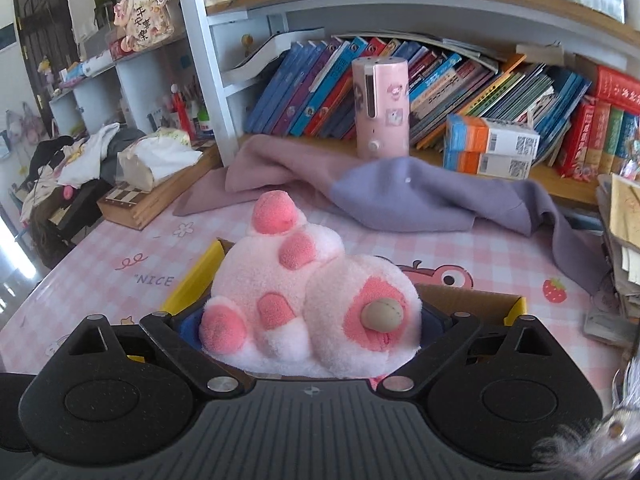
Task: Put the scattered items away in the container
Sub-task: 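Lower both tools into the box and open them, releasing toy and block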
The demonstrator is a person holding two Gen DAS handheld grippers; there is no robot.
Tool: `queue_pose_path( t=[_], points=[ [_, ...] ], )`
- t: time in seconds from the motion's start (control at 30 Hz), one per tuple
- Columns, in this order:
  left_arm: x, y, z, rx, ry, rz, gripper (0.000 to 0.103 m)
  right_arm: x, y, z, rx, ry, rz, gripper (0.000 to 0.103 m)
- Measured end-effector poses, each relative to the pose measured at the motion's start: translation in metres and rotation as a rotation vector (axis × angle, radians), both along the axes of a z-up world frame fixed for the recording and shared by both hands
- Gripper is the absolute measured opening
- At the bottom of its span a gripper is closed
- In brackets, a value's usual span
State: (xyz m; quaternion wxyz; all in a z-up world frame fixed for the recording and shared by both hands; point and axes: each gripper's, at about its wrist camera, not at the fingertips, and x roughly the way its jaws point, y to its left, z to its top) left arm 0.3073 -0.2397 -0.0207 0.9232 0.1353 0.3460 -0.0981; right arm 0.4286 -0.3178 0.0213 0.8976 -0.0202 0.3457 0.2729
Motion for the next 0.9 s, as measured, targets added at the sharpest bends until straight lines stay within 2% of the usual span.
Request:
queue_pose_path(
  t=[0.03,0.07,0.1,0.2,0.5,0.9],
  points=[
    [-0.002,-0.001,0.000,0.011,-0.012,0.007,0.051,0.000,0.000,0.000,0.003,-0.002,-0.001,0.098],
    [-0.005,-0.001,0.002,0.023,-0.033,0.023,0.075,0.000,-0.001,0.001,0.004,-0.006,-0.003,0.099],
    [-0.009,-0.001,0.004,0.030,-0.058,0.036,0.086,-0.001,-0.001,0.002,-0.001,-0.015,-0.008,0.100],
    [-0.021,0.001,0.013,0.005,-0.096,0.024,0.087,-0.005,-0.001,0.005,-0.027,-0.054,-0.022,0.100],
    [-0.065,0.021,0.042,-0.048,-0.181,0.065,0.087,-0.038,-0.008,0.033,0.007,-0.143,-0.063,0.100],
    [-0.141,0.083,0.065,-0.136,-0.272,0.192,0.090,-0.138,-0.005,0.049,0.016,-0.242,-0.151,0.100]
  ],
)
